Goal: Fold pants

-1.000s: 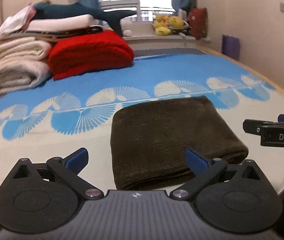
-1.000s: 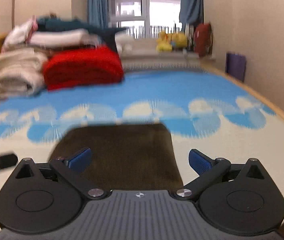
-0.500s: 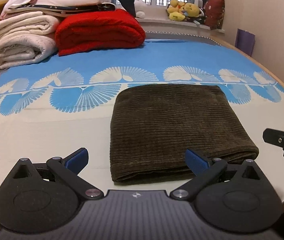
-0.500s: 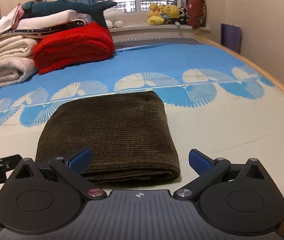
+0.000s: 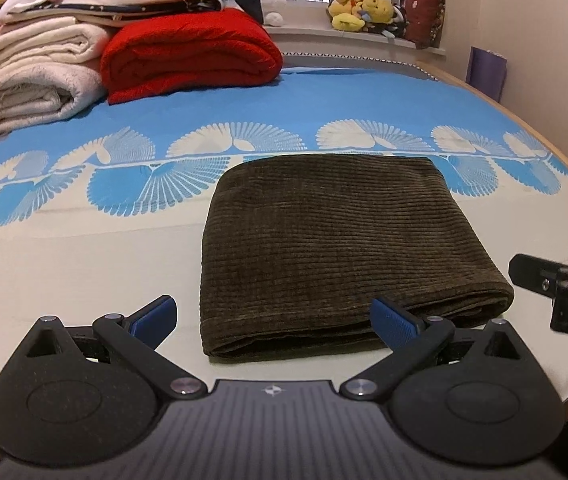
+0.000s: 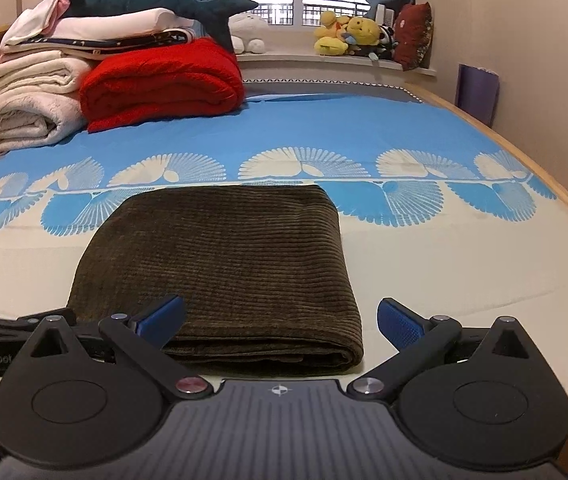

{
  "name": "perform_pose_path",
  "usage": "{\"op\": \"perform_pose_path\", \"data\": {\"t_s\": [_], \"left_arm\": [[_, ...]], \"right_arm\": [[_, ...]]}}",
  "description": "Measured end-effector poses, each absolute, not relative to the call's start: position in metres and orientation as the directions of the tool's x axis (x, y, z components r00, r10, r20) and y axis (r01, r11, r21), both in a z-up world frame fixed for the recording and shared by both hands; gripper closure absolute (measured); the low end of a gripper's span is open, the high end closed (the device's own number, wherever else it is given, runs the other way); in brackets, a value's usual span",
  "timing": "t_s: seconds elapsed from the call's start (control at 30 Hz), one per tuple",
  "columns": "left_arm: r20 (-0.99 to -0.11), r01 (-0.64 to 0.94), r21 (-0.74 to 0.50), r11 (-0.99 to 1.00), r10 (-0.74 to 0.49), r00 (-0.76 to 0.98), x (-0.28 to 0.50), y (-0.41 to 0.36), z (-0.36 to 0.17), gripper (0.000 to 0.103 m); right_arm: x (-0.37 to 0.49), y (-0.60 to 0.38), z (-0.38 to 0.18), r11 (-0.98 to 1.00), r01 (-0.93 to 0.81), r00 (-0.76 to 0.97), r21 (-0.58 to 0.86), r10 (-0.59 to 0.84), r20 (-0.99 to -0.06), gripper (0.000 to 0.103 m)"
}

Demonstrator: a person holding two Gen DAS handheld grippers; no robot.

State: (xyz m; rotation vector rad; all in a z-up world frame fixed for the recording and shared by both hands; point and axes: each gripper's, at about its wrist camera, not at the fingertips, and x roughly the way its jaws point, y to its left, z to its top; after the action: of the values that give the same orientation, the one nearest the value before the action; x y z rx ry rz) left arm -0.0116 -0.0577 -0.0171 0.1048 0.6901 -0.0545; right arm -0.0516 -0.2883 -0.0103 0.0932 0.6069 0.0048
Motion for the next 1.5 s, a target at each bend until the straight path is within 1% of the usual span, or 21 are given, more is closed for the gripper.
{"op": "perform_pose_path", "data": {"t_s": [0.8, 1.5], "left_arm": [[-0.642, 0.091, 0.072, 0.993, -0.024, 0.766, -0.011, -0.058, -0.018, 0.0], [-0.649, 0.104, 0.07, 0.992, -0.034, 0.76, -0.011, -0.062, -0.02, 0.0]], "right_arm": [[-0.051, -0.269, -0.01, 0.999, -0.036, 0.821, 0.032, 0.048, -0.569, 0.001], [-0.05, -0.265, -0.01, 0.998, -0.05, 0.822, 0.025, 0.056, -0.567, 0.001]]}}
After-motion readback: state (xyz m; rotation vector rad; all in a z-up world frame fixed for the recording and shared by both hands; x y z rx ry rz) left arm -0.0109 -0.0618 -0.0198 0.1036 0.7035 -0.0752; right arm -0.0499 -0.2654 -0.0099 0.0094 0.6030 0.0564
